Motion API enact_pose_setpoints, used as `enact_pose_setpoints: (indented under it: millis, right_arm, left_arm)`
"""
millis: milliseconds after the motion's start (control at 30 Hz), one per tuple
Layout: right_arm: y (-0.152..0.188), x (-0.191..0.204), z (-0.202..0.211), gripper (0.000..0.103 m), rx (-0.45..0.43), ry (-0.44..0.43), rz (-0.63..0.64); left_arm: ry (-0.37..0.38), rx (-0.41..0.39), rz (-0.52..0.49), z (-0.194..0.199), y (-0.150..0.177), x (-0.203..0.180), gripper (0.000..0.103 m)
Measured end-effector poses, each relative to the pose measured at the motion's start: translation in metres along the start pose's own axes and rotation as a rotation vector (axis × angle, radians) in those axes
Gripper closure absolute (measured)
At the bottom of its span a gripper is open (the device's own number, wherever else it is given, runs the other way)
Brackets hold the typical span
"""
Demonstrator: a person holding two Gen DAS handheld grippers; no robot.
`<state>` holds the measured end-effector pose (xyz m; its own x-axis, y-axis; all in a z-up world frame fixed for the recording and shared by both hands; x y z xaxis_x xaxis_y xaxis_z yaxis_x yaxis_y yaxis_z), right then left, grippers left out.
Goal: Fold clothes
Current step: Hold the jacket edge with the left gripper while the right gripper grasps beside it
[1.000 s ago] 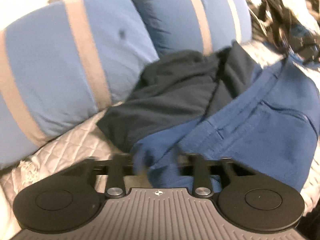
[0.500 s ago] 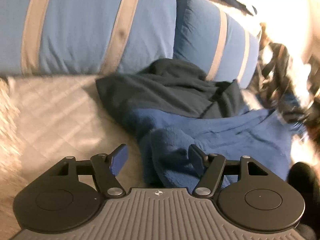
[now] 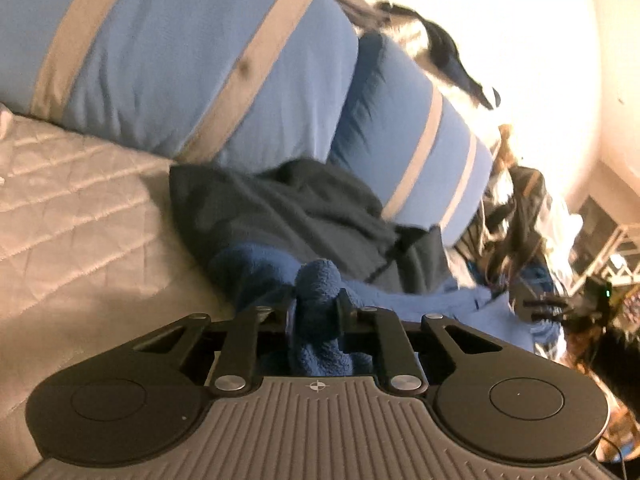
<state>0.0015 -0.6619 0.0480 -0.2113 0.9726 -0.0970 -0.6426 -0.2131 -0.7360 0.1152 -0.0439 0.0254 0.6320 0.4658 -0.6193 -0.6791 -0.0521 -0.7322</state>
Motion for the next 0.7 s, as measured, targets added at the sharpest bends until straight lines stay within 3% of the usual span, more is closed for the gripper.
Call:
enact_pose_setpoints:
  millis: [133,333,600,700]
  right_arm:
    - [0.002,-0.001,-0.005,0.021,-0.005,0.000,-0.011]
    - [0.001,-0.017,-0.018,0.023,-0.033,-0.002,-0.107]
    - [-0.007,-0.046,-0.058,0.024,-0.067,-0.087,-0.328]
    - [-0.011,-0.045,-0.079,0.024,-0.060,-0.116,-0.349]
  left_arm:
    - [-0.065,-0.037,0.022,0.003,-0.001,0.001,0.086]
    - [-0.174,-0.087,0.137,0.008,0.001,0.018,0.086]
    - [-0.241,-0.059,0.157,0.002,0.006,0.023,0.085]
    - [-0.250,-0.052,0.149,0.001,0.007,0.023,0.085]
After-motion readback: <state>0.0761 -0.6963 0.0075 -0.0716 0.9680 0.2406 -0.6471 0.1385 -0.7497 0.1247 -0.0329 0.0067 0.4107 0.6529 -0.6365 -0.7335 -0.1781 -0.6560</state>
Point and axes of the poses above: each gripper's, at about its wrist camera, not at the fingertips, and z roughly against the way its jaws point, x to its left, y to its underside, the point moved 5 cm from there along -z, roughly the way its jaws point, and after that the axes turned 15 degrees about y, right-handed, at the moved point
